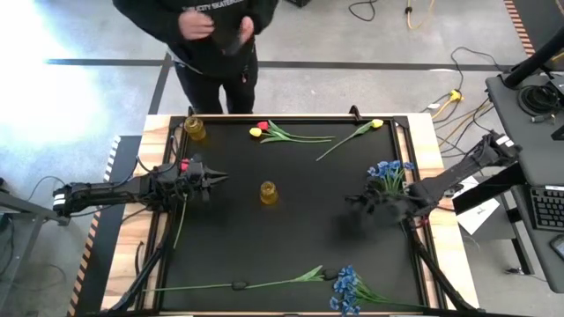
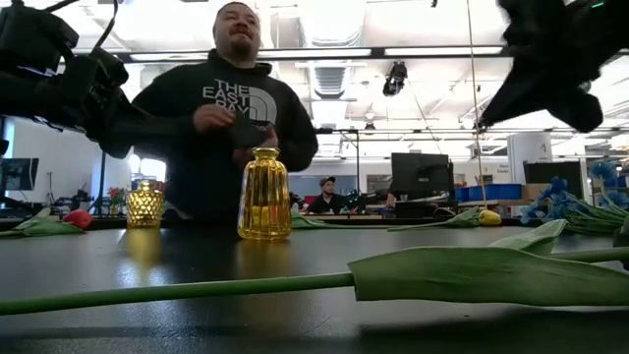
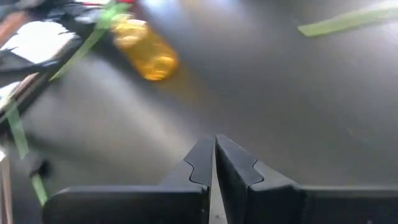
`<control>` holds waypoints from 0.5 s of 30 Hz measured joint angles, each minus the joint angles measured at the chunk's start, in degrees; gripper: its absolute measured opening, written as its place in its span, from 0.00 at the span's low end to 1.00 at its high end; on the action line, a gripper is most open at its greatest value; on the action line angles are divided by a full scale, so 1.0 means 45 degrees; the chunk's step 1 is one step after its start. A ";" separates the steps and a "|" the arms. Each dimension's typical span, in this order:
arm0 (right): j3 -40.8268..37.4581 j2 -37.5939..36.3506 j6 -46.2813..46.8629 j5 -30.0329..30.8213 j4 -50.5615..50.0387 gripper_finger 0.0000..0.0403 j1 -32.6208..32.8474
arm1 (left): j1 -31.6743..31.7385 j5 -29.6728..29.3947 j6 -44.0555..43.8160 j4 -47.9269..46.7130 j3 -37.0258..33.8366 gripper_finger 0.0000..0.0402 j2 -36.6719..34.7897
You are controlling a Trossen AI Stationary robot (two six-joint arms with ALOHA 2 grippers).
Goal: Sort flowers into vase by color
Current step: Put the right yellow tulip into the bottom vase
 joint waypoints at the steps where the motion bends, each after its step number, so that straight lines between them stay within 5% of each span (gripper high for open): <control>1: 0.0175 0.0261 0.0420 -0.0244 -0.0021 0.04 -0.0421 | 0.0000 0.0000 -0.0002 0.0000 0.0002 0.09 0.0002; 15: 0.0438 0.2827 0.1983 -0.3240 0.1540 0.43 -0.8635 | 0.0003 0.0005 -0.0002 -0.0002 0.0001 0.09 0.0012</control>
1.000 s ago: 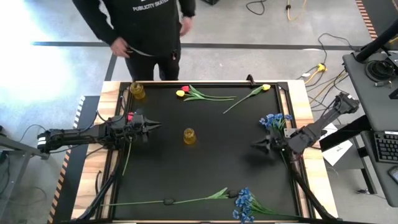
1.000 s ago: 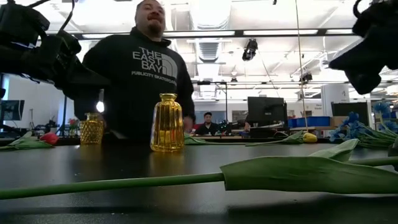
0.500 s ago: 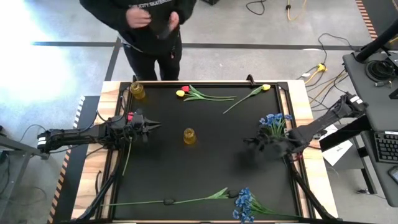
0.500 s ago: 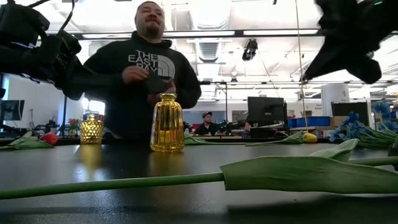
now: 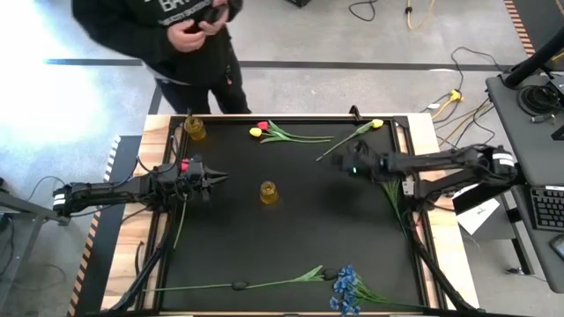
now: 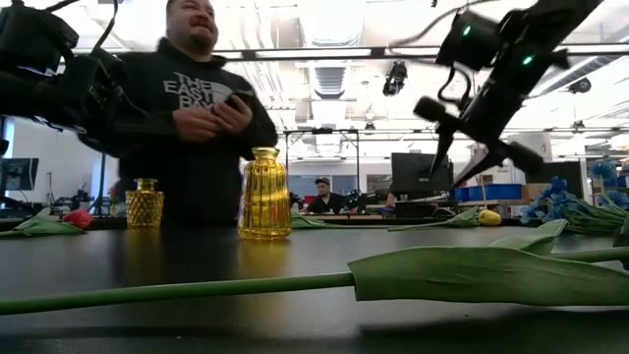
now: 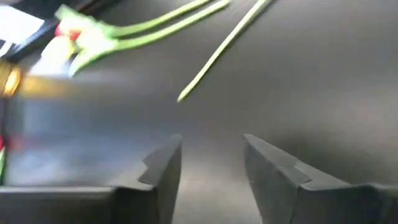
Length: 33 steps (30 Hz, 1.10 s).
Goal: Sort flowers into vase by color
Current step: Put the right yellow tulip into the bottom vase
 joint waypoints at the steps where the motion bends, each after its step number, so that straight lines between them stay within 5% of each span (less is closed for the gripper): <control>1: 0.0000 0.0102 -0.0227 -0.0114 0.0108 0.45 -0.0482 | -0.0002 0.0000 0.0005 0.0002 0.0002 0.09 0.0000; 16: 0.0141 0.1120 -0.0204 -0.1727 0.0068 0.50 -0.6206 | -0.0003 -0.0010 -0.0333 0.0002 -0.0003 0.09 0.0000; 21: 0.1371 0.2205 -0.0605 -0.1734 0.0054 0.50 -0.7363 | 0.0014 -0.0010 -0.3642 0.0629 -0.0001 0.09 0.0012; 26: 0.3100 0.4113 -0.1198 -0.1822 -0.0680 0.50 -0.8329 | -0.0001 0.0881 -0.3129 0.1758 0.0162 0.09 0.0187; 33: 0.4919 0.6027 -0.1810 -0.1833 -0.2705 0.50 -0.8937 | 0.0014 -0.2114 -0.2805 -0.0508 0.2181 0.09 0.1419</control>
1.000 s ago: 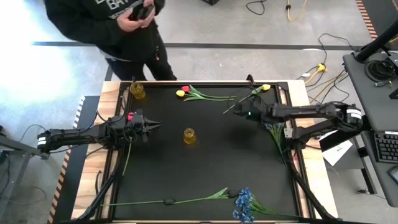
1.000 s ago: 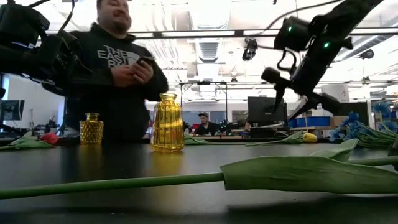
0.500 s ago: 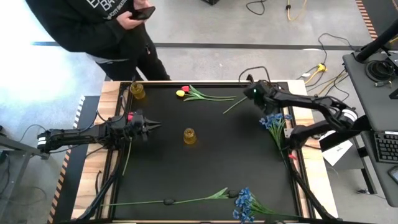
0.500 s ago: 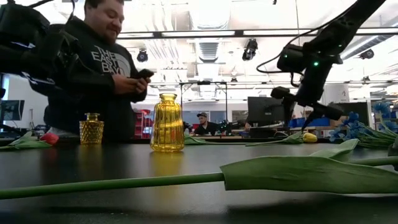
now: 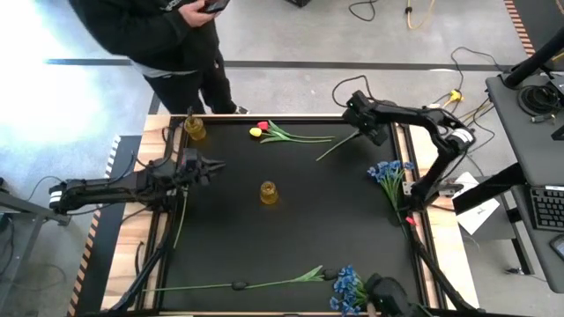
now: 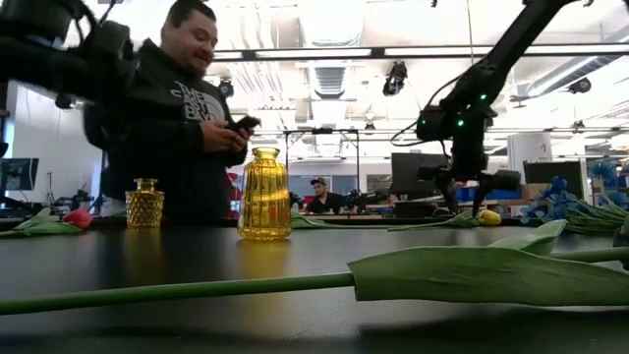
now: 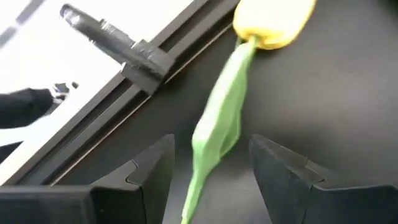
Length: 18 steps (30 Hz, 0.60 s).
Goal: Sort flowers into vase by color
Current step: Put the right yellow tulip into the bottom vase
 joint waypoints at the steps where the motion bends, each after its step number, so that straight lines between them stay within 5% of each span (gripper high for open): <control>1: 0.0163 0.0224 -0.0047 -0.0020 0.0046 0.50 -0.0066 | 0.0014 -0.0276 0.0225 -0.0442 0.0440 0.09 0.0277; 10: 0.1520 0.1728 -0.0110 -0.0208 -0.0986 0.46 -0.0420 | 0.0453 -0.1351 0.2214 -0.4702 0.4371 0.09 0.3355; 18: 0.1550 0.2009 0.0210 0.0228 -0.1156 0.26 -0.0400 | 0.1327 -0.1314 0.4422 -0.5827 0.6046 0.09 0.4835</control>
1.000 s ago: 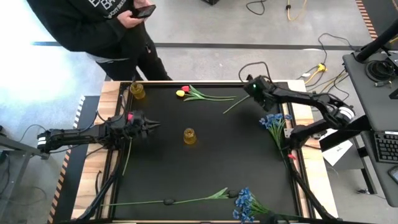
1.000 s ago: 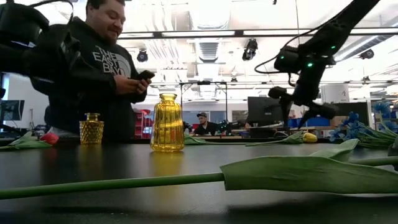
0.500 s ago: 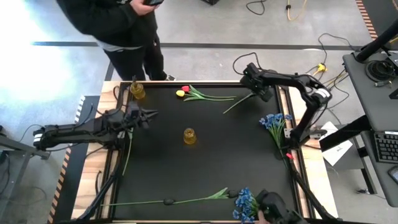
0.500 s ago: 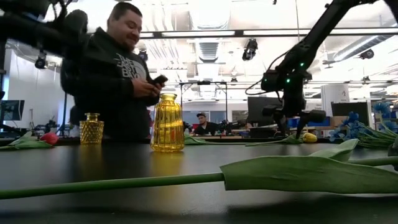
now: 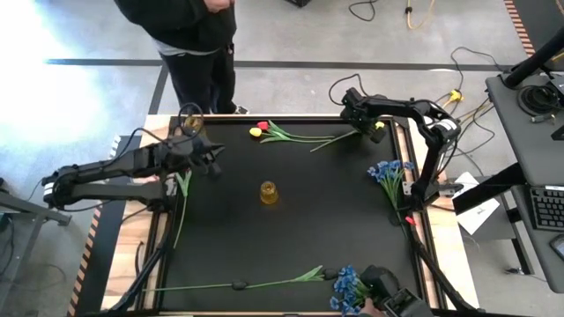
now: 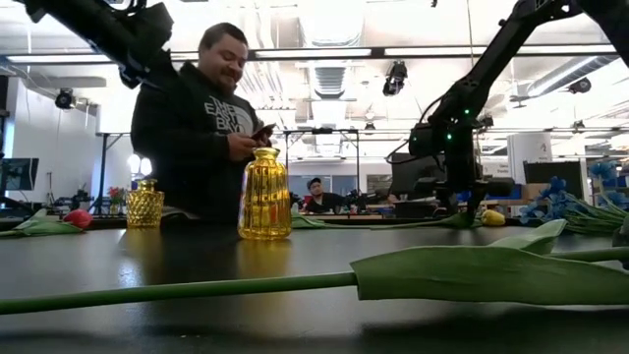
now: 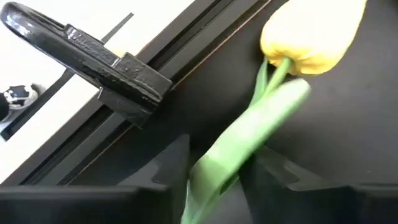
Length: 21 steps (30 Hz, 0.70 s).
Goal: Sort flowers into vase by color
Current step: Put the right yellow tulip into the bottom vase
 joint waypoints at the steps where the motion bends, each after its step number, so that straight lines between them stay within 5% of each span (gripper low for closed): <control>1: -0.0015 -0.0033 0.0000 0.0101 -0.0036 0.23 0.0022 | 0.0155 0.0156 0.0222 0.0018 0.0073 0.09 0.0079; 7: -0.0110 -0.0802 -0.0587 0.0827 0.0020 0.04 0.0343 | 0.1674 0.2513 0.1126 0.0012 0.0259 0.09 0.0280; 11: -0.0111 -0.1814 -0.1341 0.1432 0.0027 0.03 0.1173 | 0.3147 0.4943 0.1616 0.0204 0.0259 0.09 0.0317; 21: -0.0190 -0.5048 -0.5802 0.3545 0.4552 0.03 0.6182 | 0.5530 1.0374 0.2459 0.0936 0.0259 0.09 0.1633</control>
